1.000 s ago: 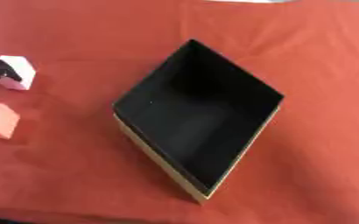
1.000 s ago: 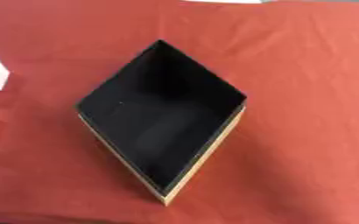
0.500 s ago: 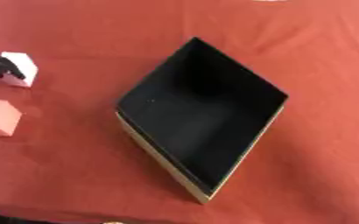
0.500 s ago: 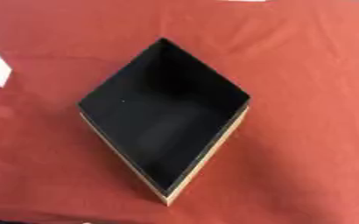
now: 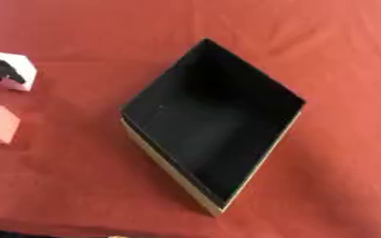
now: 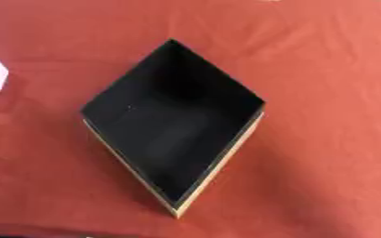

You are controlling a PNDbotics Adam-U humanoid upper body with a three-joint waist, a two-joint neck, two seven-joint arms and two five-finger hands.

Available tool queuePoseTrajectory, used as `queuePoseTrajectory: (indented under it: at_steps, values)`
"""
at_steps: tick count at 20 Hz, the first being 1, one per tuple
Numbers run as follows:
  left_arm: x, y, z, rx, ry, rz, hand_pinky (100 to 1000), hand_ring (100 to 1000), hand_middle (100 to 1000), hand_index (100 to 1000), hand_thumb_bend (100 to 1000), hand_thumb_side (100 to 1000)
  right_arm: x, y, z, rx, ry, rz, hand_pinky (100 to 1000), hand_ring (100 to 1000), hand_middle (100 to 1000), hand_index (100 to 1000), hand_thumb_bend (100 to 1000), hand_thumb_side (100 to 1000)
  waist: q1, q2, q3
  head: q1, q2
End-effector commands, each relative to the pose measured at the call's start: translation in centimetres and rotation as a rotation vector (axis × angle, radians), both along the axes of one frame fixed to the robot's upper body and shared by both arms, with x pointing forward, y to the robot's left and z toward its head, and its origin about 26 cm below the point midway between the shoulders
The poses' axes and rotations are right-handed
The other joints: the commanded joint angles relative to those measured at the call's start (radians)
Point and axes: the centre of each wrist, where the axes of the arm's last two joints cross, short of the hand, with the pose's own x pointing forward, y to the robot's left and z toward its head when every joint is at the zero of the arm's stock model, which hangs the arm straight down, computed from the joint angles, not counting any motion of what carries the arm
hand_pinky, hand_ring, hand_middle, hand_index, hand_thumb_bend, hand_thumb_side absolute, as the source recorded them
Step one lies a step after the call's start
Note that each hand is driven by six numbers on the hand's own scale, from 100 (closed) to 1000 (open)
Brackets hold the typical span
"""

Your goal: Pick up objects on the table and place them in the box.

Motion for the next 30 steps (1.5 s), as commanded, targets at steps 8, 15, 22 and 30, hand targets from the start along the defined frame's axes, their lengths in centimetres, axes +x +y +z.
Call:
queuePoseTrajectory:
  at_steps: [8, 15, 22, 30]
  values:
    - [-1.6, -0.8, 2.1, 0.032, -0.081, -0.005, 614, 769, 788, 914, 735, 255, -0.5, -0.3, 0.9, -0.014, -0.029, -0.005, 806, 650, 550, 801, 100, 666, 0.006, -0.016, -0.002, -0.006, -0.003]
    - [-1.0, -0.4, 0.9, -0.001, -0.033, 0.017, 584, 739, 761, 902, 695, 249, -0.5, -0.3, 1.0, -0.012, -0.032, 0.000, 806, 650, 550, 801, 100, 666, 0.004, -0.013, -0.007, -0.003, -0.005]
    - [-0.1, 0.7, 0.0, 0.017, -0.023, 0.076, 597, 757, 807, 907, 716, 247, -0.5, -0.3, 1.0, -0.010, -0.032, 0.001, 806, 650, 549, 801, 100, 667, 0.000, -0.010, -0.009, 0.010, -0.008]
    - [0.8, 1.6, -1.1, -0.023, 0.002, 0.098, 500, 648, 683, 810, 615, 195, -0.5, -0.3, 1.0, -0.005, -0.032, 0.001, 807, 650, 548, 802, 100, 668, -0.003, -0.004, -0.010, 0.013, -0.010]
